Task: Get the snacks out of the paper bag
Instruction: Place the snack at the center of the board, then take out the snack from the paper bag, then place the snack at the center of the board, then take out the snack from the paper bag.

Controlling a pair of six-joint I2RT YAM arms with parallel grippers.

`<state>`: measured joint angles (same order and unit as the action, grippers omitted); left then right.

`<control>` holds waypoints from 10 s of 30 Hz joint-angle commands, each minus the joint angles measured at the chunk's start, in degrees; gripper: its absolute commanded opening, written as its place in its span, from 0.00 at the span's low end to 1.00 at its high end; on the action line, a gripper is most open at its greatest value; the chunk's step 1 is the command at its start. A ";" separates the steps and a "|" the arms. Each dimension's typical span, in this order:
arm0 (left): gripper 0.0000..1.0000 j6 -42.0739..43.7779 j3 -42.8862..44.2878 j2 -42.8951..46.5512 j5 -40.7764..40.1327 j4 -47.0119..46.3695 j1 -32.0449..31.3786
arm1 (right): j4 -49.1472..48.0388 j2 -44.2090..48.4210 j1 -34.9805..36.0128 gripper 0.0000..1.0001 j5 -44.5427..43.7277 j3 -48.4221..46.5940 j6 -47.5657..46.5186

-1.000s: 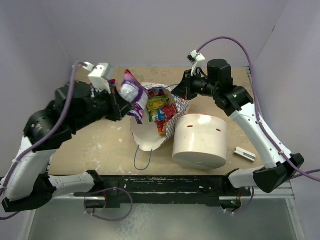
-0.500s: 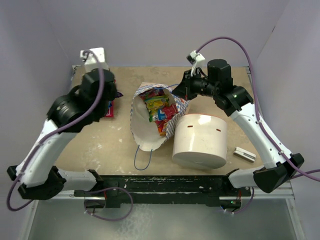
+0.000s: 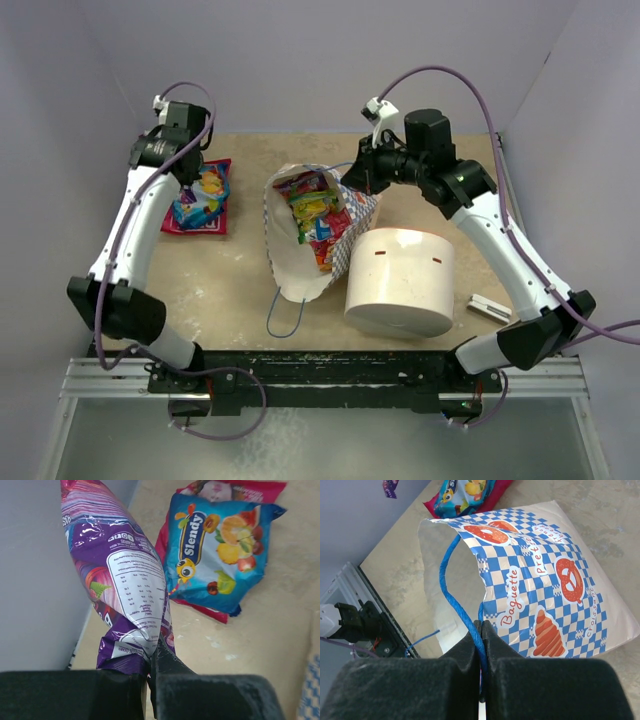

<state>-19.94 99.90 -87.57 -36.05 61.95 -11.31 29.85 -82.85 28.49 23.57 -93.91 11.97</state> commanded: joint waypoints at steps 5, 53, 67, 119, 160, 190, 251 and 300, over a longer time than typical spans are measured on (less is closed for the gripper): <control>0.00 14.44 3.83 -15.74 -10.14 -3.82 1.73 | 1.74 0.85 0.16 0.00 0.92 -1.81 -1.68; 0.67 2.79 4.05 -11.10 25.81 -6.56 1.73 | 0.25 1.81 0.16 0.00 4.01 0.02 1.35; 0.60 -18.92 -31.45 32.66 55.47 -23.69 -4.41 | -0.24 1.75 0.16 0.00 2.90 0.19 5.80; 0.58 -4.19 -43.14 -5.27 31.95 -57.58 -40.19 | 4.43 2.61 0.12 0.00 3.27 -3.25 7.38; 0.00 -8.96 -24.18 20.99 22.93 -22.63 -37.55 | 1.68 3.13 0.16 0.00 3.22 -1.06 5.88; 0.00 -5.87 16.84 12.06 -0.04 2.08 -28.01 | -0.05 4.41 0.16 0.00 4.12 1.45 5.78; 0.64 -25.51 -35.56 31.12 45.55 -20.32 1.34 | -1.65 4.09 0.16 0.00 6.33 4.92 4.78; 0.34 -11.61 -35.21 -15.05 6.50 -47.81 -38.25 | -0.41 3.48 0.16 0.00 5.63 3.43 5.27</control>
<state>-34.41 60.42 -100.77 -28.29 17.45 -50.22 30.06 -80.18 28.49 29.41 -88.55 17.02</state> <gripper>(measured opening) 0.271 0.004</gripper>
